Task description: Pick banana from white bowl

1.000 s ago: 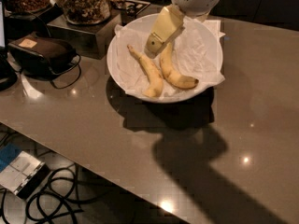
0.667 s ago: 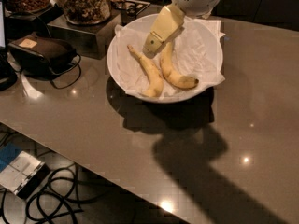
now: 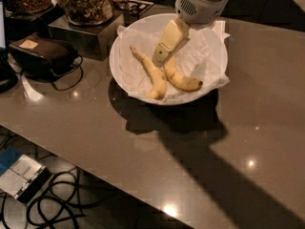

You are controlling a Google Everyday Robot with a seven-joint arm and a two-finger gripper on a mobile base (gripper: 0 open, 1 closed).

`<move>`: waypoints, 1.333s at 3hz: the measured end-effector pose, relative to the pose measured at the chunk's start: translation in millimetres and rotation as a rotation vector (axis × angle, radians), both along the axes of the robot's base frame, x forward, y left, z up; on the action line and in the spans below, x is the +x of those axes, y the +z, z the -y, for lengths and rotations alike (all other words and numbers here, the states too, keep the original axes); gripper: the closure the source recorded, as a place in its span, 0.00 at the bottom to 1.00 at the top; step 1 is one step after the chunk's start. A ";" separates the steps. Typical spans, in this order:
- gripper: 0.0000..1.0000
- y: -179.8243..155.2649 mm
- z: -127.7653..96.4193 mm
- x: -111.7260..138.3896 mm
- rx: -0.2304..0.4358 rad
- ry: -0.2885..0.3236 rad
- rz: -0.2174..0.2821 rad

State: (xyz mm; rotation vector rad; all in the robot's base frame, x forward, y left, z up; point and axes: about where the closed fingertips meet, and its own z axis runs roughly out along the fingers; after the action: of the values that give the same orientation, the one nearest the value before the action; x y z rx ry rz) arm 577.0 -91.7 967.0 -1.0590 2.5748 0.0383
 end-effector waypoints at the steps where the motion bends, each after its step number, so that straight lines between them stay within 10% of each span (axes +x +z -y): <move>1: 0.18 -12.6 5.6 12.7 -0.011 -0.006 -0.019; 3: 0.62 -29.0 3.7 31.1 -0.018 0.004 -0.060; 4: 0.67 -40.5 -0.1 34.8 -0.026 0.014 -0.092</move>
Offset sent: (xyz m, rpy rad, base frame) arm 0.0339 -0.0087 -0.0338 -0.0220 0.0785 -0.0034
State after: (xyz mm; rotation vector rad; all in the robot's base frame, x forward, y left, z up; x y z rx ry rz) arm 611.9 -91.6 926.6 -1.1090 2.6564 0.0581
